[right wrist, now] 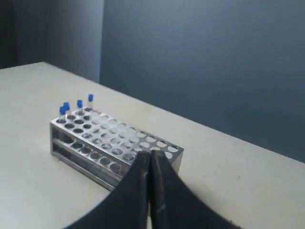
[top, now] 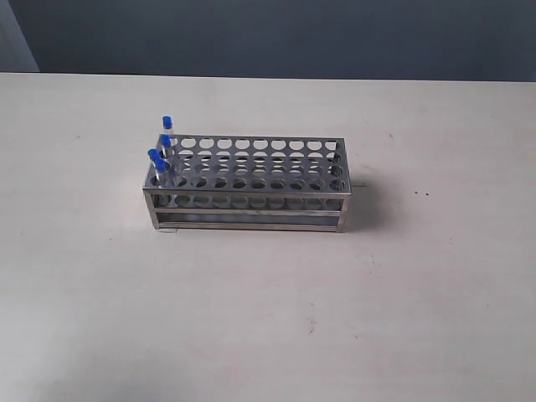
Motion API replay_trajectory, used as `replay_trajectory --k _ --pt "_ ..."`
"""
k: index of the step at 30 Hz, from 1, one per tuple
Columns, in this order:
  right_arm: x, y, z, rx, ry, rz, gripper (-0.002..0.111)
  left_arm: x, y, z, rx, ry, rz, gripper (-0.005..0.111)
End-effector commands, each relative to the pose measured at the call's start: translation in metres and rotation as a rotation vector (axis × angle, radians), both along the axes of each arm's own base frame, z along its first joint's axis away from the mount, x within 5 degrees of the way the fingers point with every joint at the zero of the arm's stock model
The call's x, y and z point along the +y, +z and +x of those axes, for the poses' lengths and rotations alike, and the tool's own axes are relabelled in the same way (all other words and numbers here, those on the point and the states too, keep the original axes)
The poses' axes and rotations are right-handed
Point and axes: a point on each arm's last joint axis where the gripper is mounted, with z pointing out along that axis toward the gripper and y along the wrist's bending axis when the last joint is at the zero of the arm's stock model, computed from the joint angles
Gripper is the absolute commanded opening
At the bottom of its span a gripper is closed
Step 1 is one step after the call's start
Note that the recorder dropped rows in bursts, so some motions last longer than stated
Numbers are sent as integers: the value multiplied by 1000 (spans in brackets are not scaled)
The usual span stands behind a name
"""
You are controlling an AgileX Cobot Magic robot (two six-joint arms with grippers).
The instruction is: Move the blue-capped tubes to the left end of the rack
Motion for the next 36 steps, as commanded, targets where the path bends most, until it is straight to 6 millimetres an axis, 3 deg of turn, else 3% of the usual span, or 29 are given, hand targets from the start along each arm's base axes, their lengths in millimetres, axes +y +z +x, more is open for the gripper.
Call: replay_trajectory --k 1,6,17,18,22,36 --pt "-2 -33 7 64 -78 126 -1 0 2 0 -10 -8 3 0" --pt "-1 -59 11 143 -90 127 -1 0 2 0 -10 -8 3 0" --pt "0 -61 11 146 -82 114 -1 0 2 0 -10 -8 3 0" --pt "-4 -65 12 154 -119 45 -1 0 2 0 -10 -8 3 0" --pt "-20 -70 20 240 -332 112 -1 0 2 0 -10 -8 3 0" --pt "-22 -65 22 182 -356 130 -1 0 2 0 -10 -8 3 0"
